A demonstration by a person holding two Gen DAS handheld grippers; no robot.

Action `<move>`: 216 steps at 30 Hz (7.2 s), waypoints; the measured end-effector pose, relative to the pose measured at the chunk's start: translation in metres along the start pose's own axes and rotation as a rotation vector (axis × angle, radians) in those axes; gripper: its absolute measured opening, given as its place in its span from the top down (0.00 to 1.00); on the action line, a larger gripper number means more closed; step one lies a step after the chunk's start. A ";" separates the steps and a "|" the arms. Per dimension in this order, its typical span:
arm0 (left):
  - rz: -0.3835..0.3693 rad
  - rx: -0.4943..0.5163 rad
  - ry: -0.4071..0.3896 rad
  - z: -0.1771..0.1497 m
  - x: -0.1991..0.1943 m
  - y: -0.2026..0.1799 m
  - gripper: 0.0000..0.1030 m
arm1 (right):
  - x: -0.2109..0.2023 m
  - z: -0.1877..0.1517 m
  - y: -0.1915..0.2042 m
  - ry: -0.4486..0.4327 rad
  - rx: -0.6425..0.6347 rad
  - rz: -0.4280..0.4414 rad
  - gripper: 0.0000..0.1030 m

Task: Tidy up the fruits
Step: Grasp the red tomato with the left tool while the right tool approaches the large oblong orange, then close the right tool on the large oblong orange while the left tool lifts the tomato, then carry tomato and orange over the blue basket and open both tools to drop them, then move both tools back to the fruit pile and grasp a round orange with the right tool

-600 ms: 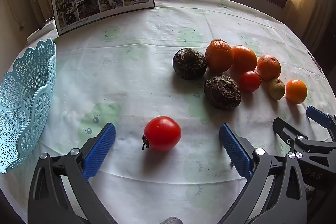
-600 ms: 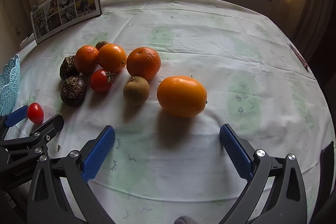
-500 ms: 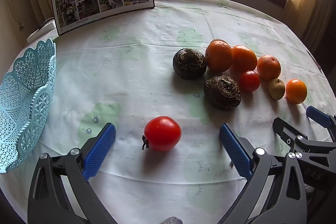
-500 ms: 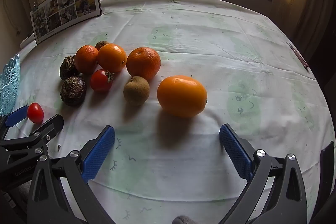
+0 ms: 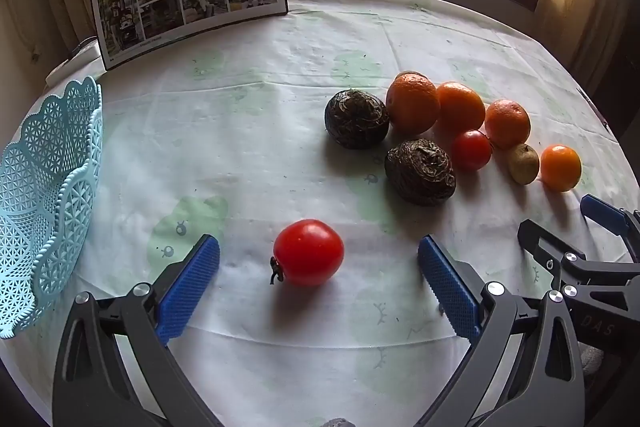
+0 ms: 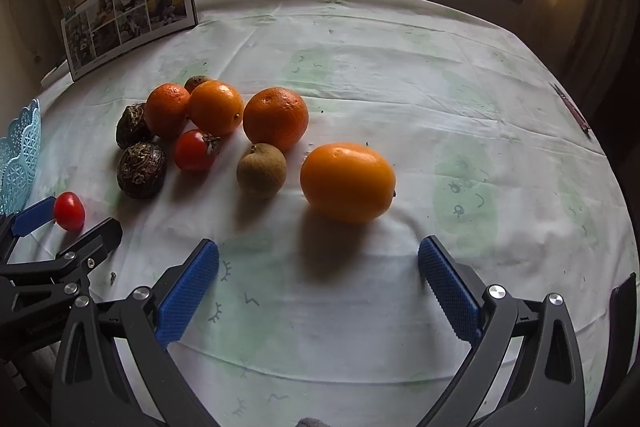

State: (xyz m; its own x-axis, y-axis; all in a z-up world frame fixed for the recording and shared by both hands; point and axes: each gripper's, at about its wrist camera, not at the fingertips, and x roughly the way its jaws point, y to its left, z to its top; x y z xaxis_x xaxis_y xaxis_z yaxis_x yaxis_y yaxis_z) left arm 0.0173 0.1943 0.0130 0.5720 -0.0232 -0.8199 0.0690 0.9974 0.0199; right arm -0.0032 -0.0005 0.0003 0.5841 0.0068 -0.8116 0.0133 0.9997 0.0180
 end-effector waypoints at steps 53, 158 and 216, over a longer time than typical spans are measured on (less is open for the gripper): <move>-0.136 -0.011 -0.021 0.007 -0.028 0.038 0.48 | -0.009 0.008 -0.034 -0.060 0.070 0.103 0.21; 0.374 -0.367 -0.388 -0.036 -0.128 0.268 0.04 | -0.046 0.049 0.276 -0.102 -0.261 0.497 0.44; 0.171 -0.042 -0.363 0.019 -0.105 0.103 0.03 | 0.022 0.060 0.015 -0.085 0.139 0.147 0.52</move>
State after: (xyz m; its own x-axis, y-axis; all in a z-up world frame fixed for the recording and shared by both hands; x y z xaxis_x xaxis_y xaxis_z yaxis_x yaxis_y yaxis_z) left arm -0.0200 0.2981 0.1126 0.8245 0.1286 -0.5510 -0.0815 0.9907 0.1092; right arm 0.0585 0.0130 0.0178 0.6544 0.1444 -0.7422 0.0317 0.9755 0.2177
